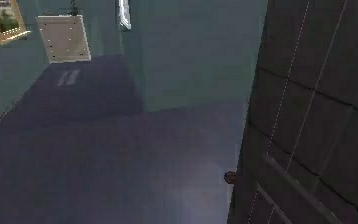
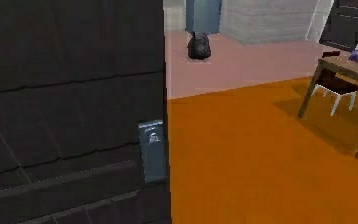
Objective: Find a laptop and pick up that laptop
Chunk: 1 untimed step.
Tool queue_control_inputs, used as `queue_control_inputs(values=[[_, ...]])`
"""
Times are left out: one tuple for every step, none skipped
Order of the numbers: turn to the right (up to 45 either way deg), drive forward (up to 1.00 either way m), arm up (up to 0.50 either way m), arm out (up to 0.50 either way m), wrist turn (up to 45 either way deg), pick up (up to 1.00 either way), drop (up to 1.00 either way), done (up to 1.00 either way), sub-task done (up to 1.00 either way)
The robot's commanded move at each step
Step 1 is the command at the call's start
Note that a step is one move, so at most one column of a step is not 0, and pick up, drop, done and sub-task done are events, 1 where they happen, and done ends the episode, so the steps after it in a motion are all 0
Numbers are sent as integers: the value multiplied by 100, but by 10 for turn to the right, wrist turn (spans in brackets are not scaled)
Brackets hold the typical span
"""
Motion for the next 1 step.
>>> queue_control_inputs(values=[[0,100,0,0,0,0,0,0,0]])
